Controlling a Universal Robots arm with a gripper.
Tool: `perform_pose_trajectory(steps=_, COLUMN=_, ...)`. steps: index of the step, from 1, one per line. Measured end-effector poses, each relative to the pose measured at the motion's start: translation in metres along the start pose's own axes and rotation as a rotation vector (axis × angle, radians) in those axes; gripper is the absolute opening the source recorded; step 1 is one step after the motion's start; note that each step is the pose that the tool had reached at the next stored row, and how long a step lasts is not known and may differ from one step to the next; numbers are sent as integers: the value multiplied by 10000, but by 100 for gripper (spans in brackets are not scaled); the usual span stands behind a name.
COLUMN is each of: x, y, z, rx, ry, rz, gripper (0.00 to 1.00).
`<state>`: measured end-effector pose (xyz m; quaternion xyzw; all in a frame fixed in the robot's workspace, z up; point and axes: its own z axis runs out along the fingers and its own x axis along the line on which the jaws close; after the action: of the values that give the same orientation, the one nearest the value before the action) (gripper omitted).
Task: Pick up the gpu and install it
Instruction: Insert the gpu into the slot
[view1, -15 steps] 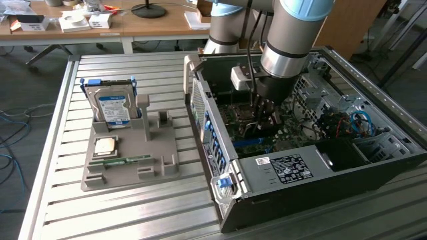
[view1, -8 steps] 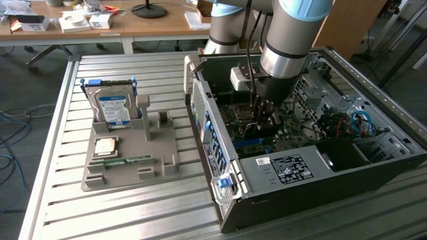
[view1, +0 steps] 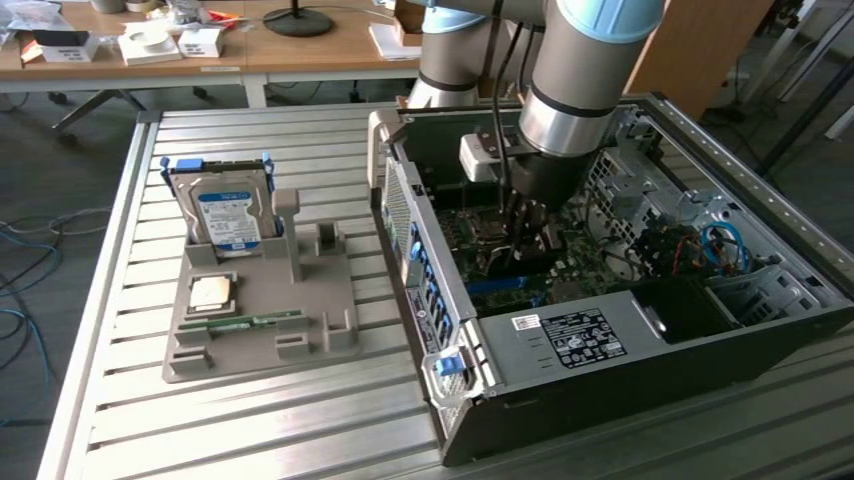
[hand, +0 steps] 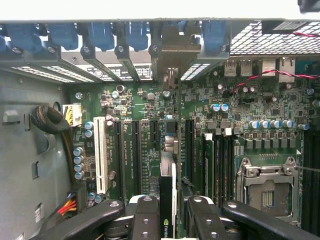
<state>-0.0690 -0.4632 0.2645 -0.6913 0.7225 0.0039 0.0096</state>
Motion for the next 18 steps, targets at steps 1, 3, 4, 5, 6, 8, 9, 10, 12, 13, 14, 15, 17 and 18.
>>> perform_pose_trajectory(steps=1, x=0, y=0, z=0, rx=0, ry=0, rz=-1, gripper=26)
perform_pose_trajectory(steps=3, x=1, y=1, z=3, rx=0, ry=0, rz=1, gripper=26)
perform_pose_trajectory(steps=4, x=1, y=1, z=8, rx=1, ry=-1, rz=1, gripper=26)
perform_pose_trajectory(steps=5, x=1, y=1, z=12, rx=0, ry=0, rz=1, gripper=26)
perform_pose_trajectory(steps=6, x=1, y=2, z=16, rx=-1, ry=1, rz=1, gripper=26)
perform_pose_trajectory(steps=8, x=1, y=2, z=24, rx=0, ry=1, rz=1, gripper=26)
perform_pose_trajectory(steps=9, x=1, y=3, z=28, rx=0, ry=1, rz=1, gripper=26)
perform_pose_trajectory(steps=10, x=1, y=3, z=29, rx=-1, ry=3, rz=1, gripper=26)
perform_pose_trajectory(steps=12, x=1, y=3, z=30, rx=-1, ry=3, rz=1, gripper=26)
perform_pose_trajectory(steps=13, x=1, y=3, z=31, rx=-1, ry=1, rz=1, gripper=26)
perform_pose_trajectory(steps=14, x=1, y=3, z=35, rx=1, ry=-3, rz=1, gripper=26)
perform_pose_trajectory(steps=15, x=0, y=4, z=41, rx=2, ry=-5, rz=1, gripper=26)
perform_pose_trajectory(steps=17, x=1, y=6, z=43, rx=-1, ry=2, rz=1, gripper=26)
perform_pose_trajectory(steps=18, x=2, y=7, z=45, rx=-1, ry=2, rz=0, gripper=26)
